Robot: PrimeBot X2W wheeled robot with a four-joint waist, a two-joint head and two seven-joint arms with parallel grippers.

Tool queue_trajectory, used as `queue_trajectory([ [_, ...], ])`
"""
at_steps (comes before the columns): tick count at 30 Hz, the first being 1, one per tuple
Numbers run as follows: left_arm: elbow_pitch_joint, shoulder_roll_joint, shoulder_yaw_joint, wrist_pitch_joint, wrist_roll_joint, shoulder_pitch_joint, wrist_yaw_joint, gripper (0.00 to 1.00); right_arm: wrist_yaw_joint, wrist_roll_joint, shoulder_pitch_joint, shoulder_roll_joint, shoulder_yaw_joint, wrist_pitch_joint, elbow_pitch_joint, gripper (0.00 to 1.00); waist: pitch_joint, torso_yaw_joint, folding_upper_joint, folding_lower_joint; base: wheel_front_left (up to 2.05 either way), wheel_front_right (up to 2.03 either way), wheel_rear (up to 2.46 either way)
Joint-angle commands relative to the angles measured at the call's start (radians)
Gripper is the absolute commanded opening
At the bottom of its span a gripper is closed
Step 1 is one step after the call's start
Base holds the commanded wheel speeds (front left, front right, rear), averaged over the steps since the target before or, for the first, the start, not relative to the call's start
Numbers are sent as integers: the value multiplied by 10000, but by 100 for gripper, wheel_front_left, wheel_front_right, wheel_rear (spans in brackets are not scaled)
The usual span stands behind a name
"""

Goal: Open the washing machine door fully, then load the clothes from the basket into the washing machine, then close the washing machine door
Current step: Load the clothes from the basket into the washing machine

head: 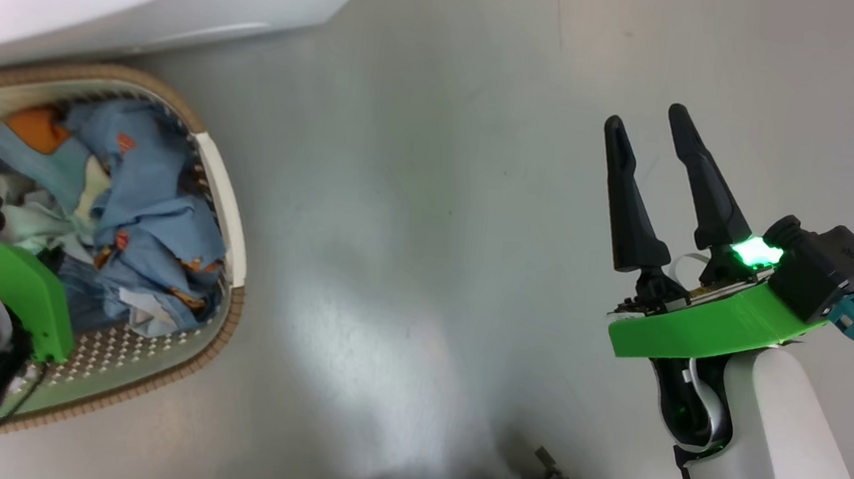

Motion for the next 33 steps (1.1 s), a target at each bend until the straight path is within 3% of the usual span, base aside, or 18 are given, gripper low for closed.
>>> queue_trajectory([
  [1,-94,288,156,-126,-59,315,-25,0,16,-50,124,7,140,-118,-166,100,-312,157,0,-1,0,0,0],
  [23,-2009,463,-10,-2354,-1830,1920,-25,0,16,-477,885,7,-279,-118,467,100,-3213,1086,0,-1,0,0,0],
  [28,-2457,426,329,-2480,-1827,2220,-25,0,16,-620,1090,7,-411,-118,564,100,-3867,1351,0,-1,0,0,0],
  [33,-3195,326,1412,-2492,-1290,2627,-25,0,16,-753,1351,7,-522,-118,689,100,-4473,1602,0,-1,0,0,0],
])
